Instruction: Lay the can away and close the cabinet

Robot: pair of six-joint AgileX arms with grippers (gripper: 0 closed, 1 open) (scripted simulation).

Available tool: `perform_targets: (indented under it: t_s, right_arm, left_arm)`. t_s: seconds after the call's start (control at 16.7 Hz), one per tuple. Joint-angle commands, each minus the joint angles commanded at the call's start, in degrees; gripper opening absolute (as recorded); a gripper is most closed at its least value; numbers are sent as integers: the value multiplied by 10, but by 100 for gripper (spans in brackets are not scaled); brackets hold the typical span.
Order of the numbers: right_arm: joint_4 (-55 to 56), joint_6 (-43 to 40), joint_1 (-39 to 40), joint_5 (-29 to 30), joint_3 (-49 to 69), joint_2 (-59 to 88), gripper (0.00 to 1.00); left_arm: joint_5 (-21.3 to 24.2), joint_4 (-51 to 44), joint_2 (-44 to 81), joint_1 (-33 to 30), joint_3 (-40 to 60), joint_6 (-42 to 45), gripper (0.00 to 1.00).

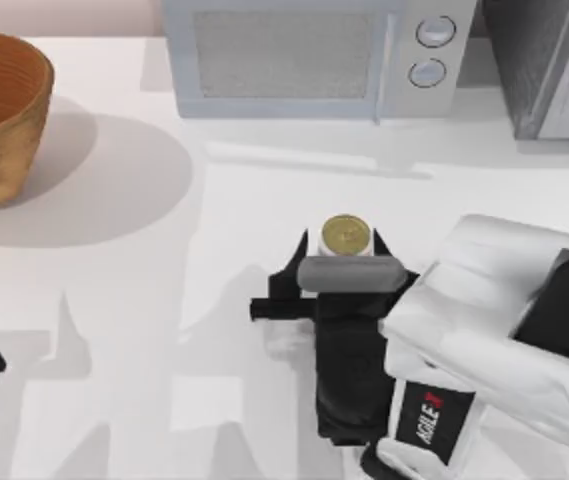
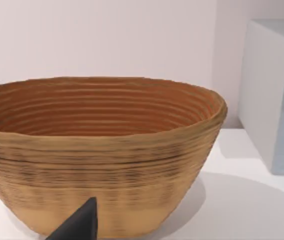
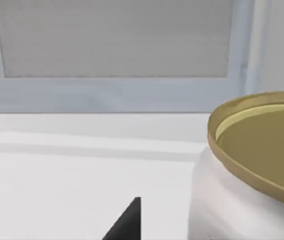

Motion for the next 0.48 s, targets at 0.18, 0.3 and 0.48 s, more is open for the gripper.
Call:
perform_targets:
  t_s: [0.18,0.3,0.48]
  right_arm:
    - [0,0,0,0,0,0,32]
    - [0,0,0,0,0,0,17]
    - [0,0,0,0,0,0,0]
  left_arm:
    - [0,0,0,0,0,0,100]
    - [0,0,0,0,0,0,100]
    - [0,0,0,0,0,0,100]
